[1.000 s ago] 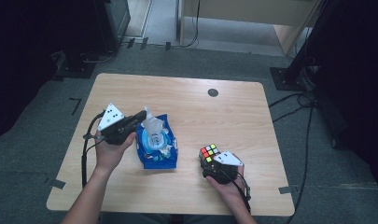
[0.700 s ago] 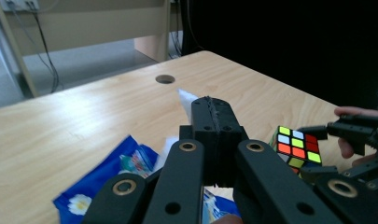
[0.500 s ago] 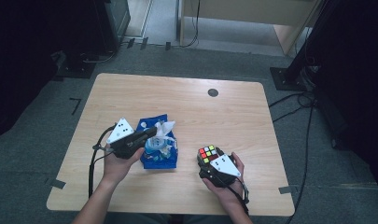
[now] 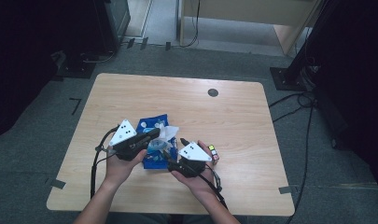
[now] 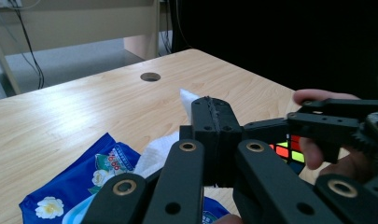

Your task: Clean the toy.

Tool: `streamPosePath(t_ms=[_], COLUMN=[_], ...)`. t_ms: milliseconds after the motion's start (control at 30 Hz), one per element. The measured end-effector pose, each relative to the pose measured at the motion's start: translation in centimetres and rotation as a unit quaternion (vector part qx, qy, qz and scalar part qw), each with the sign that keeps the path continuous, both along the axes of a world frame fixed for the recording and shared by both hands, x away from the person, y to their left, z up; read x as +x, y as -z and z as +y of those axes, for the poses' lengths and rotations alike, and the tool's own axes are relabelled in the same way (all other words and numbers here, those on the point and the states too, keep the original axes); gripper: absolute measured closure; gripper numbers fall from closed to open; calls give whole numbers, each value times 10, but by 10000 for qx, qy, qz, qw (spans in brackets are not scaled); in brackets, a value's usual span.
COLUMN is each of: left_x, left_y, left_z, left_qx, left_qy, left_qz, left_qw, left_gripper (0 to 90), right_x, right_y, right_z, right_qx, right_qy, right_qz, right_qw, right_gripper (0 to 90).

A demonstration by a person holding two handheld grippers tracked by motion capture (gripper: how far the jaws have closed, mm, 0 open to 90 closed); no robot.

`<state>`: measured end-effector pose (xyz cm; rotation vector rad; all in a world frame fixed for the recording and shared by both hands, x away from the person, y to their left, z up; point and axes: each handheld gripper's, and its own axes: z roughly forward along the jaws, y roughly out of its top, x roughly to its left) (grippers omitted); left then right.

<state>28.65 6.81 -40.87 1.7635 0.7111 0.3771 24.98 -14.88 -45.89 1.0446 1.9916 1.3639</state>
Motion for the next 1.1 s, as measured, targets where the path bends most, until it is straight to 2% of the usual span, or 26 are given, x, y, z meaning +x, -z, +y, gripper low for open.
streamPosePath(t_ms=[67, 233, 267, 367, 400, 433, 533, 600, 633, 667, 700, 800, 833, 867, 967, 1000, 1033, 1100], left_x=[0, -3, -3, -4, -4, -6, -7, -8, -8, -8, -9, -9, -8, -8, -9, -9, -8, -8], left_y=[0, -1, -1, -2, -2, -3, -3, -3, -2, -2, -3, -3, -2, -2, 2, 2, 3, 6], left_z=[0, 0, 0, -2, -2, -3, -3, -3, -2, -2, -1, 0, 1, 1, 2, 2, 1, 1], left_qx=[-8, -3, -3, -3, -3, -11, -18, -34, -106, -106, -172, -228, -227, -227, -299, -299, -327, -346], left_qy=[4, 66, 66, 99, 99, 115, 127, 134, 141, 141, 124, 98, 39, 39, 7, 7, 17, 25], left_qz=[4, -16, -16, -54, -54, -55, -69, -69, -51, -51, -50, -11, 31, 31, 102, 102, 132, 180], left_qw=[10000, 10000, 10000, 9999, 9999, 9999, 9999, 9999, 9998, 9998, 9998, 9997, 9997, 9997, 9995, 9995, 9994, 9992], left_gripper=[900, 900, 900, 900, 900, 900, 900, 900, 894, 864, 825, 691, 655, 641, 586, 573, 559, 548], right_x=[2, 14, 14, 18, 18, 18, 19, 18, 18, 18, 17, 17, 17, 17, 16, 16, 15, 15], right_y=[0, 3, 3, 0, 0, -1, -3, -3, -6, -6, -10, -14, -19, -19, -27, -27, -31, -33], right_z=[3, 13, 13, 16, 16, 17, 14, 13, 9, 9, 4, -3, -10, -10, -28, -28, -38, -44], right_qx=[69, 174, 174, 288, 288, 285, 325, 302, 339, 339, 335, 403, 424, 424, 425, 425, 449, 464], right_qy=[8, -110, -110, -125, -125, -92, -85, -36, -23, -23, 40, 111, 169, 169, 314, 314, 376, 418], right_qz=[42, 119, 119, 69, 69, 34, 28, -18, -62, -62, -179, -225, -294, -294, -406, -406, -445, -472], right_qw=[10000, 9997, 9997, 9995, 9995, 9995, 9994, 9995, 9994, 9994, 9993, 9989, 9985, 9985, 9978, 9978, 9973, 9969], right_gripper=[303, 422, 422, 573, 573, 730, 888, 900, 900, 900, 900, 900, 900, 900, 900, 900, 900, 900])
